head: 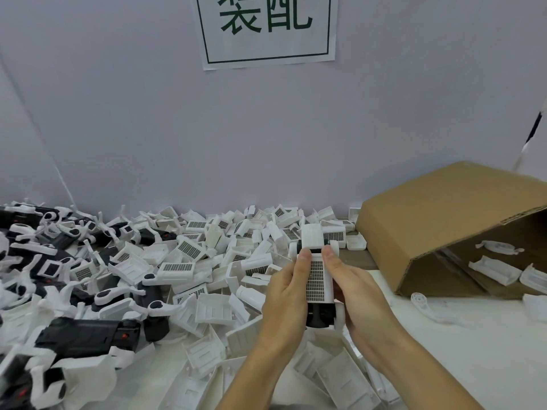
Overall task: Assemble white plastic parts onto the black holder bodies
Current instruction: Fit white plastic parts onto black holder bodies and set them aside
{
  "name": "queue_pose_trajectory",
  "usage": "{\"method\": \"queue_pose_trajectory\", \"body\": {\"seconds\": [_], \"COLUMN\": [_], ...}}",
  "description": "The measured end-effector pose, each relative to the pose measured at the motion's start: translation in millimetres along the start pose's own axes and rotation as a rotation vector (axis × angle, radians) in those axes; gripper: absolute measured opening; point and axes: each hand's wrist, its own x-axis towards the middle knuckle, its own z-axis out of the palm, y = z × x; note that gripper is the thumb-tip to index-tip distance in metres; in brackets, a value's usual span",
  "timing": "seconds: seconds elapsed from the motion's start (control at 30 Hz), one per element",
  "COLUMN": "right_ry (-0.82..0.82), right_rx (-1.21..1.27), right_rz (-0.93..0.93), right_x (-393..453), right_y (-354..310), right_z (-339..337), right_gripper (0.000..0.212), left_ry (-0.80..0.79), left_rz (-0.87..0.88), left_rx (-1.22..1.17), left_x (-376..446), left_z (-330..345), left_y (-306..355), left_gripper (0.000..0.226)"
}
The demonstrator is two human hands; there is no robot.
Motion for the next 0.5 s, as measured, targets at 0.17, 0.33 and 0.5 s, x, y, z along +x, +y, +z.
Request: {"method": "queue_pose_trajectory", "body": {"seconds": [0.17, 0.33, 0.5], "right_ry": [0.047, 0.136, 0.14], "right_rx": [0.033, -0.06, -0.091], "right_rz": [-0.019, -0.057, -0.051], "right_x": [0.2, 1.1, 1.7], "right_y": [2.6, 6.3, 6.7], "right_z": [0.4, -1.3, -2.9], "right_gripper": [0.042, 0.047, 0.049], "left_ry": [-0.025, -0.023, -0.036], "left_rz": [-0.028, -0.105, -0.124], "left_rx": [0.036, 0.03, -0.016], "left_x": [0.3, 3.2, 5.6], "left_z": [0.2, 0.5, -1.4], "left_y": [2.0, -0.3, -2.8], "left_gripper": [0.047, 0.047, 0.055]}}
